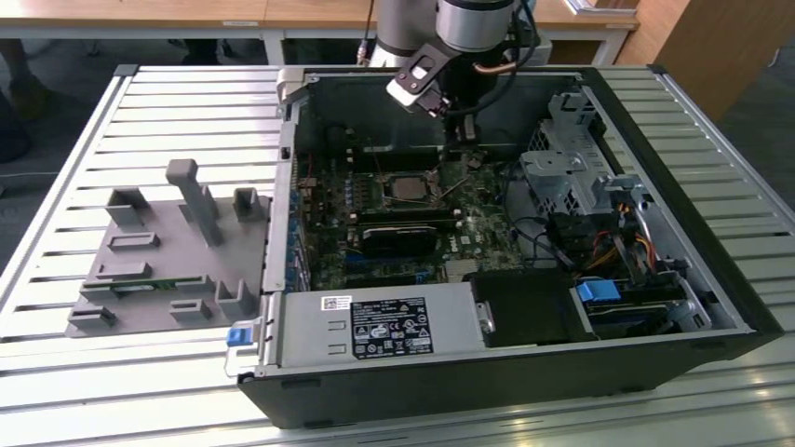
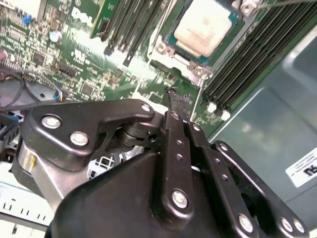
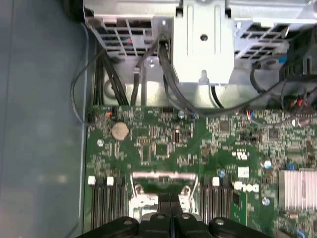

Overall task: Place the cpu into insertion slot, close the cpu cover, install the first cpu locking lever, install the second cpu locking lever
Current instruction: 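Close the cpu cover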

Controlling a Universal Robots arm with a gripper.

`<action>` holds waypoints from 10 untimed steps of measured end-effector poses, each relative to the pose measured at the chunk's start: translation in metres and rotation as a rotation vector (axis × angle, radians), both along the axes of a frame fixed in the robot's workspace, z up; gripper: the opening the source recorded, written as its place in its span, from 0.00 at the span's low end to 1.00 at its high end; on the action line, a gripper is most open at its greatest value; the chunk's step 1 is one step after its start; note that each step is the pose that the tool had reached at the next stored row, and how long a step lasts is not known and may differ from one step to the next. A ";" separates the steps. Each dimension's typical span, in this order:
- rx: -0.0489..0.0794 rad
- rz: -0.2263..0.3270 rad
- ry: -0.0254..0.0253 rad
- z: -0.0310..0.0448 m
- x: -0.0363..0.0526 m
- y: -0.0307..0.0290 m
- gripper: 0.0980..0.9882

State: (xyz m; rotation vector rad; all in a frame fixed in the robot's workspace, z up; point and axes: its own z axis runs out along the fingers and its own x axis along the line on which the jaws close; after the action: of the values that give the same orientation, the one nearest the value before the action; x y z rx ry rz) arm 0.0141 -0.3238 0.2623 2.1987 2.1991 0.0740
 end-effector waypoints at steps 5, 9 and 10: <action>0.007 0.019 0.0016 -0.0007 0.0048 0.0008 0.01; 0.011 0.026 0.0023 -0.0012 0.0099 0.0016 0.01; 0.011 0.026 0.0024 -0.0014 0.0112 0.0017 0.01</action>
State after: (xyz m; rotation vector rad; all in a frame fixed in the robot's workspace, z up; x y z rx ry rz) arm 0.0253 -0.3221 0.2609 2.1773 2.2339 0.0842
